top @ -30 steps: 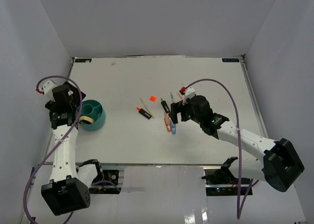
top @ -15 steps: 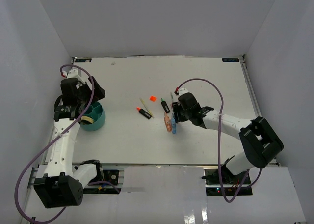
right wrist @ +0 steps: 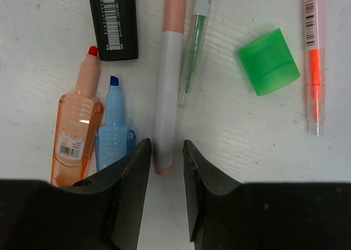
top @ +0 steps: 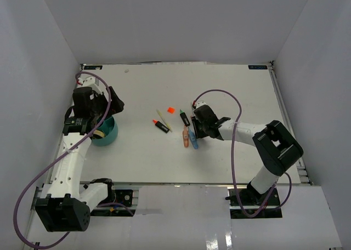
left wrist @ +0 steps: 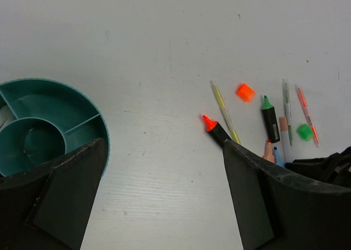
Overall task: Sort the stationery into containers
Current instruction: Pick up the pen from the center of the board.
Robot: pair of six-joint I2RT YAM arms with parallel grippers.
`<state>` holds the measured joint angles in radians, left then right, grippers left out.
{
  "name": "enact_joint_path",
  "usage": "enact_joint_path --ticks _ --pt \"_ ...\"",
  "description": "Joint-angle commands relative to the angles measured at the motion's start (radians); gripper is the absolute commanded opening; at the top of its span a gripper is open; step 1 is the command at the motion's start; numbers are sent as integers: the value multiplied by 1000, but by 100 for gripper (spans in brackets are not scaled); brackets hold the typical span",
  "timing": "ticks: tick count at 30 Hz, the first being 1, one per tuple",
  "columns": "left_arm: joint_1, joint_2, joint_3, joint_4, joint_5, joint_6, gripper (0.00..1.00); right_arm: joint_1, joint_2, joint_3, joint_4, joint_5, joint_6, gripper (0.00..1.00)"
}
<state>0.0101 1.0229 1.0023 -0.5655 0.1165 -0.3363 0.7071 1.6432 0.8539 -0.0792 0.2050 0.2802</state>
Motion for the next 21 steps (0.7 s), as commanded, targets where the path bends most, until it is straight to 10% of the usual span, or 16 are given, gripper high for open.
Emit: enact_joint_path --ticks 1,21 --pt "-27 -11 10 3 46 13 98 -3 29 36 16 14 -3 36" --pt "-158 88 139 -14 354 -219 98 9 -253 -35 42 -71 -52 9"
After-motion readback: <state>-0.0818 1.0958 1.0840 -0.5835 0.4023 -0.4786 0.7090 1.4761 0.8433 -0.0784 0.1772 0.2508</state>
